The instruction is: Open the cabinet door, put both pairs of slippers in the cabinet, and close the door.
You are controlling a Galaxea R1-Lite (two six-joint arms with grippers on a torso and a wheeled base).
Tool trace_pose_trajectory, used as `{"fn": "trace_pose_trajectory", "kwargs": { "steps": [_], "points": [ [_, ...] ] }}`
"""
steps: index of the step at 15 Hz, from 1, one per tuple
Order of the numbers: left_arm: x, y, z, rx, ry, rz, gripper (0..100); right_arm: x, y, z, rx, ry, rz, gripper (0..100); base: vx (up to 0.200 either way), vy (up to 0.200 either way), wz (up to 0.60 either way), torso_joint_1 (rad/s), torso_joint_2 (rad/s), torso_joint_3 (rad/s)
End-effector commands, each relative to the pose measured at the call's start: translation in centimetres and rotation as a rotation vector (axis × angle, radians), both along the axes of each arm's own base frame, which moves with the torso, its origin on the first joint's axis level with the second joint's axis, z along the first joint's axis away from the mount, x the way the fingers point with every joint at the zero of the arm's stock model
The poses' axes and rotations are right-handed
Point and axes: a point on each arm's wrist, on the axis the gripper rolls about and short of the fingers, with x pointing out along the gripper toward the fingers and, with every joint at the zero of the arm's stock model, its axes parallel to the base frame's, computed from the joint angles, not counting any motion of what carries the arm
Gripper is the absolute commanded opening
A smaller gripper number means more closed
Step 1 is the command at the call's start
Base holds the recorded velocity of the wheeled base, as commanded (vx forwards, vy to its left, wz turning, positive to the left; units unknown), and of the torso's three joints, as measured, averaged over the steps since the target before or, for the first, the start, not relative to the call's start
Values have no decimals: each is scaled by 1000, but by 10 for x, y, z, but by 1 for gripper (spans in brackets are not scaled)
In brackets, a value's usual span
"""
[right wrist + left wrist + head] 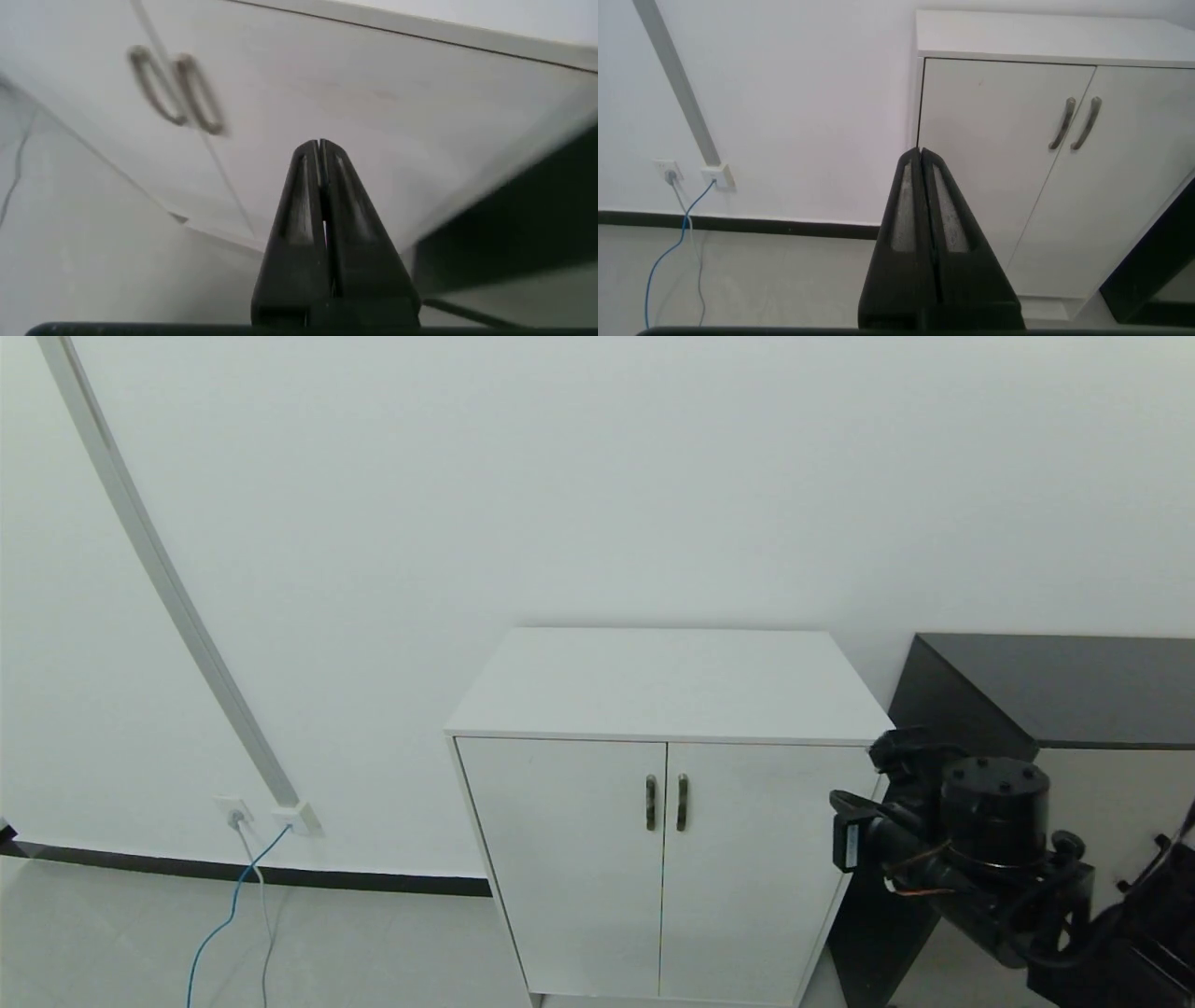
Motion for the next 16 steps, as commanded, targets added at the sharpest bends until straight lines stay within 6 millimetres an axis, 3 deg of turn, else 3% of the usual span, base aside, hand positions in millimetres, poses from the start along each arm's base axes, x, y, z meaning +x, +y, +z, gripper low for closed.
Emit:
{"fn": "trace_pose_trajectory", "kwargs": {
  "steps": [1, 8, 13, 16],
  "points": [
    [0, 0, 0, 0, 1, 1, 0, -21, -33, 11, 3, -24, -99, 0, 0, 0, 0, 0, 0, 0],
    [0, 0, 0, -1, 1, 1, 0, -68, -69, 23, -8, -44, -202, 0, 0, 0, 0, 0, 0, 0],
    [0, 0, 0, 0, 1, 1, 0, -114, -97, 22, -20, -30, -285, 0, 0, 0, 0, 0, 0, 0],
    [0, 0, 0, 0, 1, 1, 0, -133, -106, 27, -16, -32, -303, 0, 0, 0, 0, 0, 0, 0]
  ]
}}
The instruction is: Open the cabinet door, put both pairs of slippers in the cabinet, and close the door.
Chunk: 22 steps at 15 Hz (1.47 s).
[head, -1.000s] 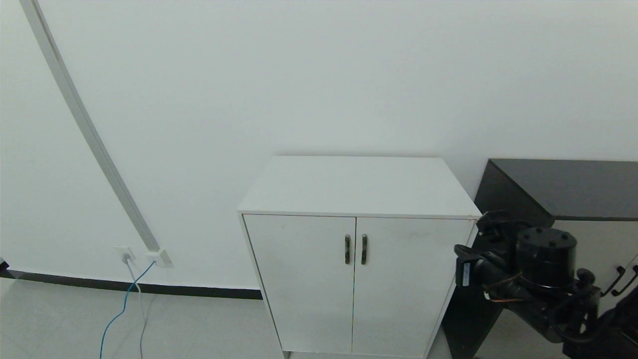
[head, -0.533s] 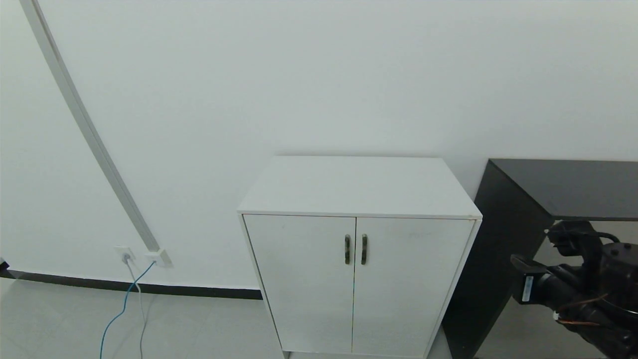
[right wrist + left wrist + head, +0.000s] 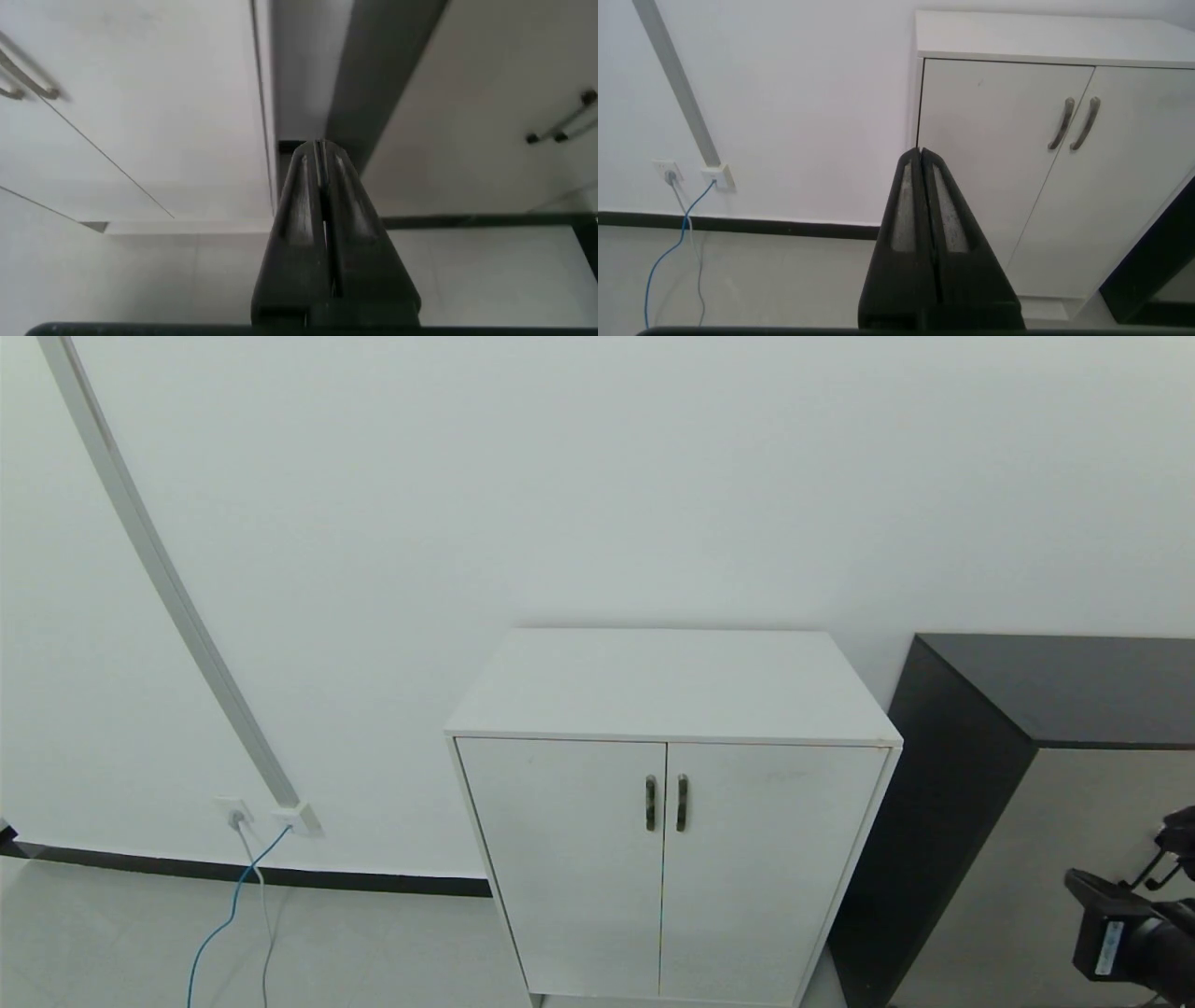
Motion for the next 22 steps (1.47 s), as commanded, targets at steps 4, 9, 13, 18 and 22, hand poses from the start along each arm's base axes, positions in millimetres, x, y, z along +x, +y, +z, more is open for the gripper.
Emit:
{"fn": "trace_pose_trajectory", "kwargs": {
  "steps": [4, 9, 13, 18, 22],
  "points": [
    [0, 0, 0, 0, 1, 1, 0, -43, -13, 15, 22, -77, -12, 0, 0, 0, 0, 0, 0, 0],
    [0, 0, 0, 0, 1, 1, 0, -84, -23, 4, 36, -32, 41, 0, 0, 0, 0, 0, 0, 0],
    [0, 0, 0, 0, 1, 1, 0, -115, -29, -9, 65, -29, 152, 0, 0, 0, 0, 0, 0, 0],
    [0, 0, 0, 0, 1, 1, 0, -135, -33, -26, 68, -10, 207, 0, 0, 0, 0, 0, 0, 0],
    [0, 0, 0, 0, 1, 1, 0, -145, -34, -30, 78, -96, 332, 0, 0, 0, 0, 0, 0, 0]
  ]
}}
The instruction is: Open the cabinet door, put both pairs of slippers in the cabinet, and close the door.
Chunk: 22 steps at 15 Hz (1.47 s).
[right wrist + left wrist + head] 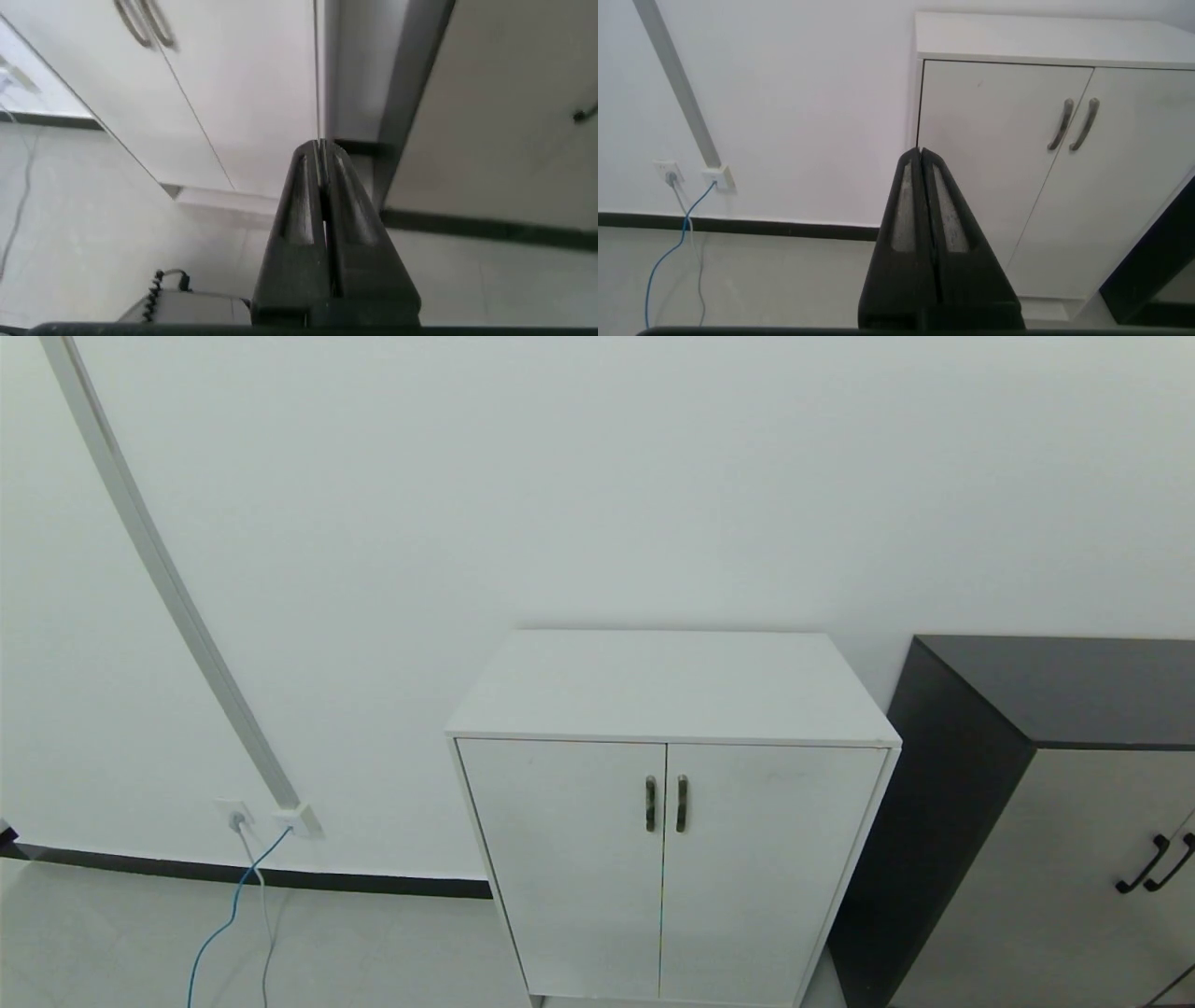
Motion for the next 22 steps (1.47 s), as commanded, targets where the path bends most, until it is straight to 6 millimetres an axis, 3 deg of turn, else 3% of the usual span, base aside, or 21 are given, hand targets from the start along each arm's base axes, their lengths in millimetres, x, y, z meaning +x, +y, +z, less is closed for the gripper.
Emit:
{"fn": "trace_pose_trajectory", "kwargs": {
  "steps": [1, 7, 13, 22],
  "points": [
    [0, 0, 0, 0, 1, 1, 0, -6, -1, -3, 20, -63, 80, 0, 0, 0, 0, 0, 0, 0],
    [0, 0, 0, -2, 1, 1, 0, -12, 1, -4, -4, -123, -163, 0, 0, 0, 0, 0, 0, 0],
    [0, 0, 0, 0, 1, 1, 0, -22, 2, -6, 22, -254, -182, 0, 0, 0, 0, 0, 0, 0],
    [0, 0, 0, 4, 1, -4, 0, -22, 1, -6, 54, -261, -236, 0, 0, 0, 0, 0, 0, 0]
  ]
}}
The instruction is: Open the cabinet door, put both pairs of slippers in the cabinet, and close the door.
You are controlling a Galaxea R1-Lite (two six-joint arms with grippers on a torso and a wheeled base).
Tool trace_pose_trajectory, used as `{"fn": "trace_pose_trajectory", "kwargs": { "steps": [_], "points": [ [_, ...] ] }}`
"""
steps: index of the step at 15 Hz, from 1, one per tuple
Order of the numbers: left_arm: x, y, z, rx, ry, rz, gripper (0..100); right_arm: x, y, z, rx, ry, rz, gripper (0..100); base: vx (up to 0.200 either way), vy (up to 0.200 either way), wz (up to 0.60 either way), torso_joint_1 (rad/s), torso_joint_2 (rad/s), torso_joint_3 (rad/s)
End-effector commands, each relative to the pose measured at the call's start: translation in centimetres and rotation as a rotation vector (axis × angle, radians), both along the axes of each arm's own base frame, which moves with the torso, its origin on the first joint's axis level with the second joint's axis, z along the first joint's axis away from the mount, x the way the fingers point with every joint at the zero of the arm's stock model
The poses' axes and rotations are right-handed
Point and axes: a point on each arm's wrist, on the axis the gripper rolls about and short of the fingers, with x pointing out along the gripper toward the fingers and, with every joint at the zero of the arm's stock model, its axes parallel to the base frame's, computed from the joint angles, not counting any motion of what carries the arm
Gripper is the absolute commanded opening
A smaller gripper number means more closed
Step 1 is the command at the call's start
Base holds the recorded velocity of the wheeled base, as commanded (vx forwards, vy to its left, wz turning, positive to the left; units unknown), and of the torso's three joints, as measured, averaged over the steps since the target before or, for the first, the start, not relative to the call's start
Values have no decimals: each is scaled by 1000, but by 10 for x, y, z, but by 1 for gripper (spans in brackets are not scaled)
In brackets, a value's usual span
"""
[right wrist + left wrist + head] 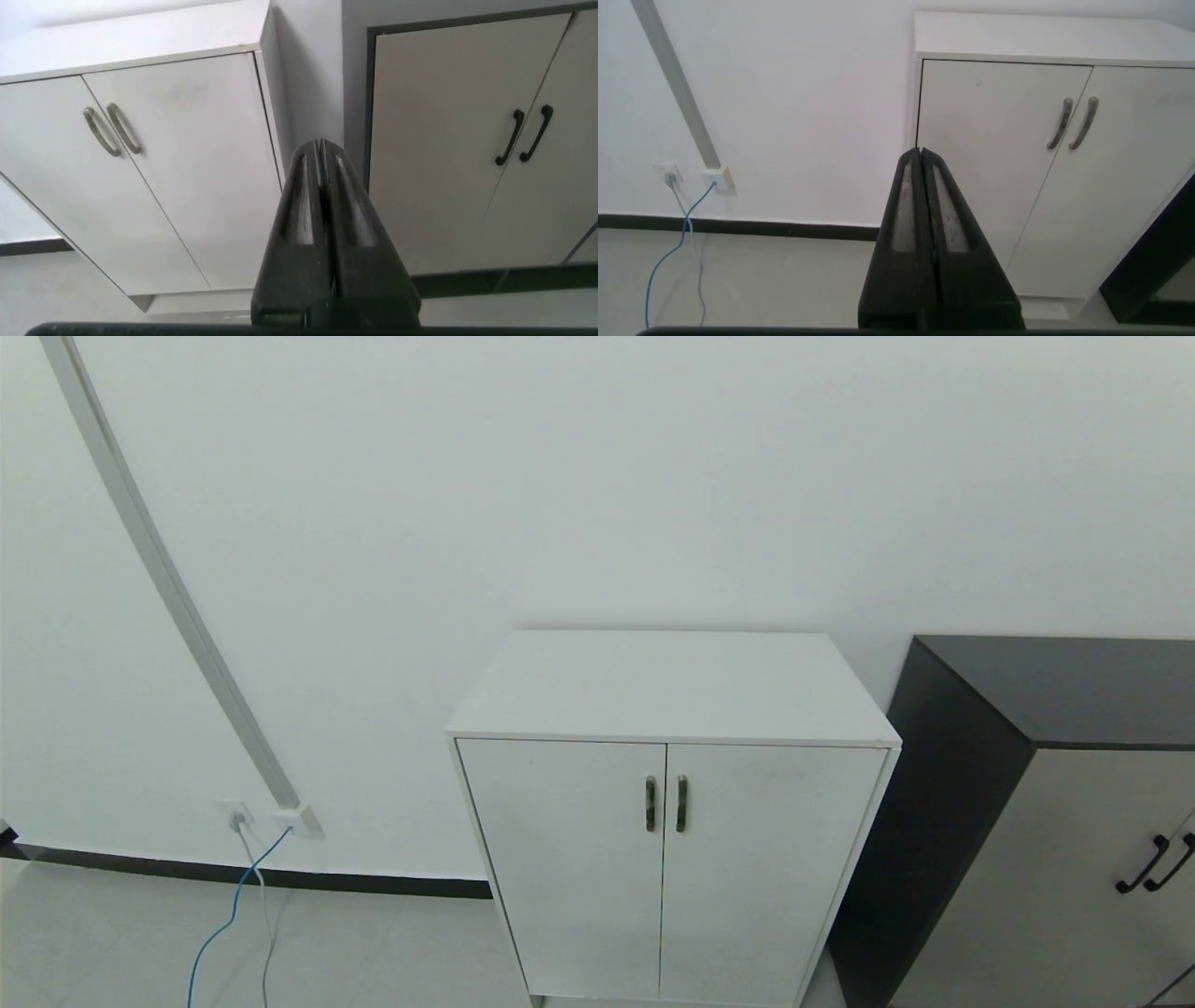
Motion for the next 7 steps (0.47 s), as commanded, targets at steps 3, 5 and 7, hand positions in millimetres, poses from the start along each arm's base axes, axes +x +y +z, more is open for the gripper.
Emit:
{"fn": "trace_pose_trajectory", "kwargs": {
  "steps": [3, 5, 7],
  "points": [
    [0, 0, 0, -1, 0, 1, 0, 0, 0, 0, 0, 0, 2, 0, 0, 0, 0, 0, 0, 0],
    [0, 0, 0, -1, 0, 1, 0, 0, 0, 0, -2, 2, 1, 0, 0, 0, 0, 0, 0, 0],
    [0, 0, 0, -1, 0, 1, 0, 0, 0, 0, 0, 0, 1, 0, 0, 0, 0, 0, 0, 0]
  ]
}}
